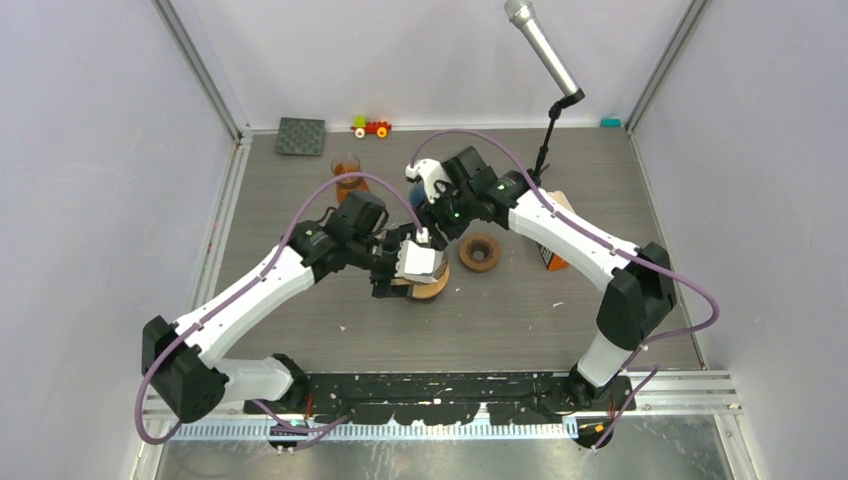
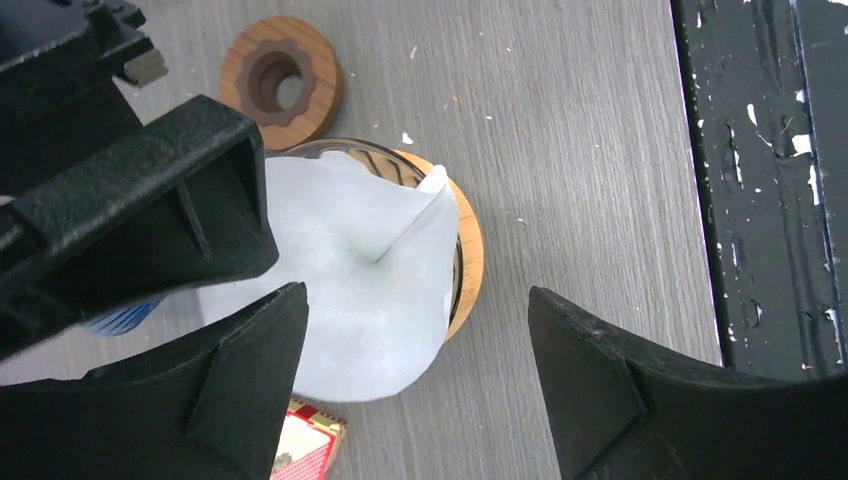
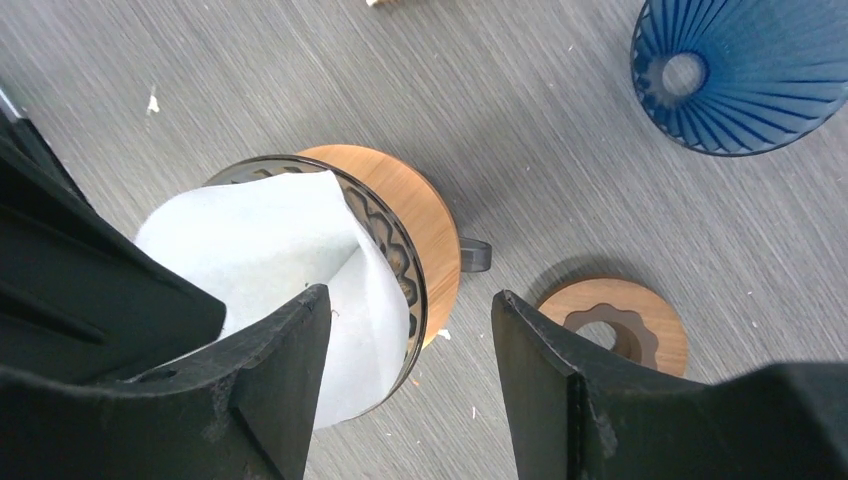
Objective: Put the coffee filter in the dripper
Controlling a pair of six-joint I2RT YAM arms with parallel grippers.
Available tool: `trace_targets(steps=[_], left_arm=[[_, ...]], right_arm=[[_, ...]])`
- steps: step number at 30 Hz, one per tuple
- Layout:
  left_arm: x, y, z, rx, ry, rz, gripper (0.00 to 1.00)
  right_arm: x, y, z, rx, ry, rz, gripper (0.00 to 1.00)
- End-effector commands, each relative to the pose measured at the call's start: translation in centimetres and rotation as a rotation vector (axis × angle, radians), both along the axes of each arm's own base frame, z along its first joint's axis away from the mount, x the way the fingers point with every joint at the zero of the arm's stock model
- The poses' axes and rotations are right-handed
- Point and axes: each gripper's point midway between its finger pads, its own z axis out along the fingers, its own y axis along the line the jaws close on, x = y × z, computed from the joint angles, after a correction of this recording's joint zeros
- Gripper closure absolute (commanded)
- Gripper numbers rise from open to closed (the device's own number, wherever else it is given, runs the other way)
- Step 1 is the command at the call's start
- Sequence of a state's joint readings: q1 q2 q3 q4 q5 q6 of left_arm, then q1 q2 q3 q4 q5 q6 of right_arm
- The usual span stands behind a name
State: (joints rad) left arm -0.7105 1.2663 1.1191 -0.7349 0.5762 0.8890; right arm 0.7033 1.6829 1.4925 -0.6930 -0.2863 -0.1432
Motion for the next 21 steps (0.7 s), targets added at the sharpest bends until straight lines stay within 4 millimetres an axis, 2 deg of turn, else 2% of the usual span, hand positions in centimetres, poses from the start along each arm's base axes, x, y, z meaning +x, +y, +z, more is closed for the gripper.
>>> trace_targets(steps=[1, 5, 10, 16, 21], left_arm=[[0.8, 0.2, 4.7, -0.128, -0.021, 0.099, 0.17], [2.5, 1.7, 6.6, -0.199, 0.039, 0.236, 0.16], [6.8, 3.6, 7.6, -0.265, 0.086, 0.497, 0.15], [9.9, 4.2, 7.0, -0.287, 0.14, 0.713, 0.14], [12.0, 5.4, 7.3, -0.347, 0.18, 0.872, 0.15]], right_arm=[[0.2, 0.1, 5.9, 0.128, -0.058, -0.008, 0.35], [0.5, -0.8, 7.3, 0.158, -0.068, -0.035, 0.35], [0.0, -2.3, 8.3, 0.183, -0.09, -0.065, 0.34], [-1.3, -3.7, 7.1, 0.158, -0.111, -0.049, 0.34], [-1.8, -5.3, 6.4, 0.146, -0.136, -0.05, 0.35]])
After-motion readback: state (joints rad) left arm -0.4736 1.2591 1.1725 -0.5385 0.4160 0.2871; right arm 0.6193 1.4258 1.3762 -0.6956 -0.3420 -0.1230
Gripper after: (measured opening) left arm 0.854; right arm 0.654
